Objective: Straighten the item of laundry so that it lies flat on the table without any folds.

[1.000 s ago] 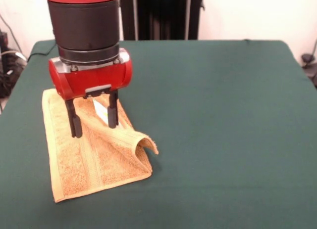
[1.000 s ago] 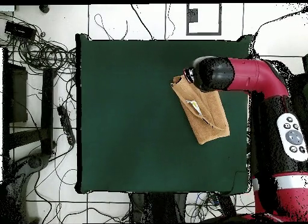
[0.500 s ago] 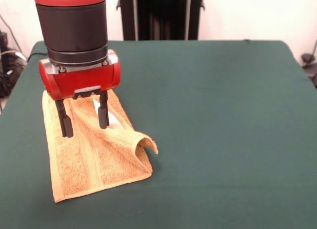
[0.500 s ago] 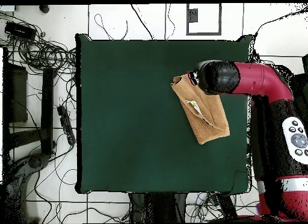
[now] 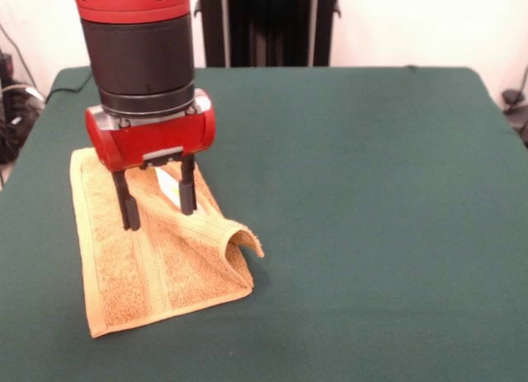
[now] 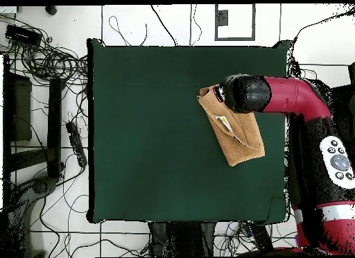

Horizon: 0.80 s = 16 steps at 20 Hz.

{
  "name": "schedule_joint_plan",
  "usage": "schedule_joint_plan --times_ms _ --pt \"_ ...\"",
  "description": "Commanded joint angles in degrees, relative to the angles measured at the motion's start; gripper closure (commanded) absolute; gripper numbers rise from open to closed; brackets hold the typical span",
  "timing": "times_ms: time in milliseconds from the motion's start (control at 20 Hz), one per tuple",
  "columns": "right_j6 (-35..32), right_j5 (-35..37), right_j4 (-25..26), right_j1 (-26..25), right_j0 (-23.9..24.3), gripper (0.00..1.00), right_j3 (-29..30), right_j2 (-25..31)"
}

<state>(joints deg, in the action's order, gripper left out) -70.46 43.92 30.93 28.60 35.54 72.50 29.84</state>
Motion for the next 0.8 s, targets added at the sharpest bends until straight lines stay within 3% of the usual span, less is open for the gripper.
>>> schedule_joint_plan --times_ms 50,800 --pt "-5.1 -4.9 0.3 -0.2 -0.7 0.0 12.3 -1.3" --pt "-8.7 -11.2 -1.7 -1.5 -1.1 0.0 16.5 -2.8"
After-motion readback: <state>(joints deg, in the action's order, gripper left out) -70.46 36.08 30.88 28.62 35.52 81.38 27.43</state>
